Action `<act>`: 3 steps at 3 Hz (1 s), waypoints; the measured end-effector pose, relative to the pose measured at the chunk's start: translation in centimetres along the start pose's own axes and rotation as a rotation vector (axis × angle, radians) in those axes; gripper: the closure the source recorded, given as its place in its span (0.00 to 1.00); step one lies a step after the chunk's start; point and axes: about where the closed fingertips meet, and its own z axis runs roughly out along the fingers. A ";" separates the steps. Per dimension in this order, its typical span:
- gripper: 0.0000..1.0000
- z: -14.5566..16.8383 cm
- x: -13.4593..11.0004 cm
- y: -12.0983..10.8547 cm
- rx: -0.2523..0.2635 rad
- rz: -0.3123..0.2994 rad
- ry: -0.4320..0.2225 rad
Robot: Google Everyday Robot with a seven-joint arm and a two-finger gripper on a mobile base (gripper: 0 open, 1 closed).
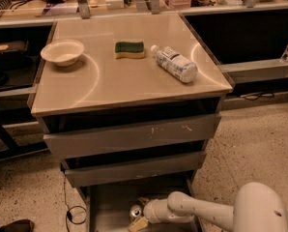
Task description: Pick 7up can from bottom drawer and place on counter
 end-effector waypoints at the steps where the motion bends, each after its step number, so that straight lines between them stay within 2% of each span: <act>1: 0.42 0.0 0.0 0.0 0.000 0.000 0.000; 3: 0.89 0.0 0.0 0.0 0.000 0.000 0.000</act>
Offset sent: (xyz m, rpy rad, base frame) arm 0.0000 0.0000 0.0000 0.0000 0.0000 0.0000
